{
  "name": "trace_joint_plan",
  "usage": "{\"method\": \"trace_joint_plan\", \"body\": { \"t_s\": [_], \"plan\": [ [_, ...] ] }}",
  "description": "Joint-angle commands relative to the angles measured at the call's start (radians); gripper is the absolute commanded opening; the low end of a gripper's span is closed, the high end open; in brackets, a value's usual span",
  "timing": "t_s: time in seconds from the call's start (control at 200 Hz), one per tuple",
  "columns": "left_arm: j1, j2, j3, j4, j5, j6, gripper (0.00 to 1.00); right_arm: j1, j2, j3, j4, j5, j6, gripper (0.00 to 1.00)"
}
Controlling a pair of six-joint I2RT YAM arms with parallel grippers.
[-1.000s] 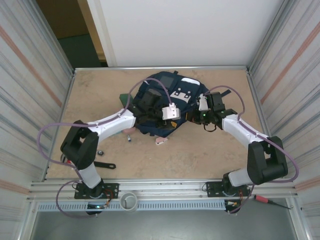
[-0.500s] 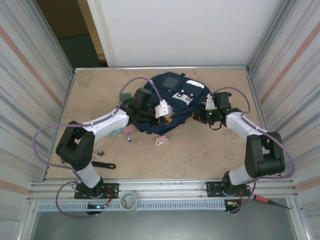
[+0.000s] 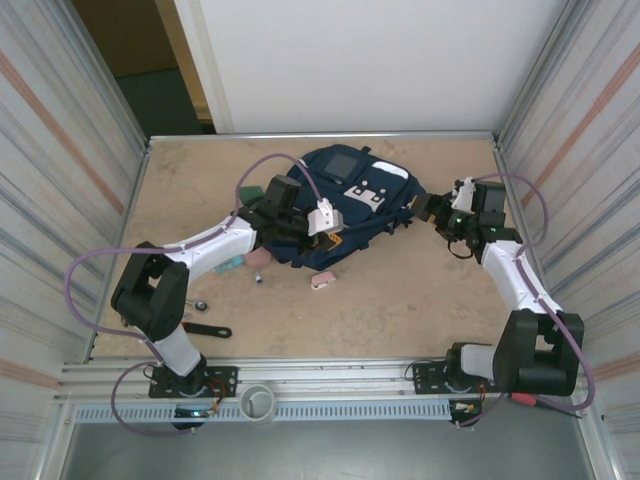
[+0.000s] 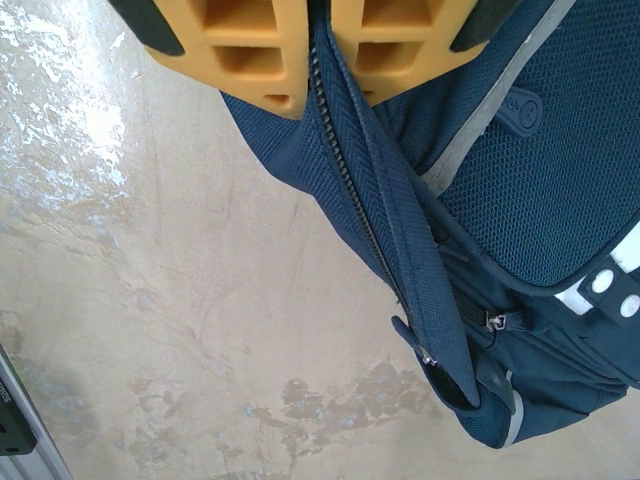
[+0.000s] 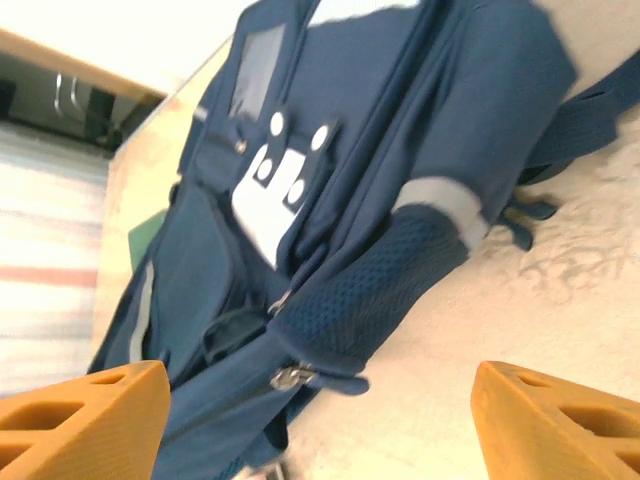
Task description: Pack books, pencil case, and school supplies into a backpack
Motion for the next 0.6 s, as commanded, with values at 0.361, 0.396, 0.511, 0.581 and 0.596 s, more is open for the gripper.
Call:
{"method": "trace_joint_plan", "body": {
  "t_s": [0.361, 0.396, 0.511, 0.581, 0.596],
  "plan": [
    [-0.026, 0.02, 0.061, 0.031, 0.008, 0.007, 0.06, 0.064, 0.397, 0.166, 0.195, 0.027, 0.223, 0.42],
    [-0.028, 0.031, 0.069, 0.027, -0.001, 0.017, 0.07, 0.052, 0.389, 0.139, 0.21, 0.037, 0.222, 0.32],
    [-0.028, 0.08, 0.139, -0.046, -0.07, 0.057, 0.09, 0.014, 0.315, 0.007, 0.271, 0.057, 0.222, 0.11],
    [-0.028, 0.105, 0.186, -0.079, -0.118, 0.073, 0.1, 0.005, 0.248, -0.064, 0.277, 0.071, 0.215, 0.06],
    [-0.028, 0.109, 0.194, -0.083, -0.128, 0.076, 0.11, 0.006, 0.236, -0.077, 0.276, 0.075, 0.212, 0.05]
  ]
}}
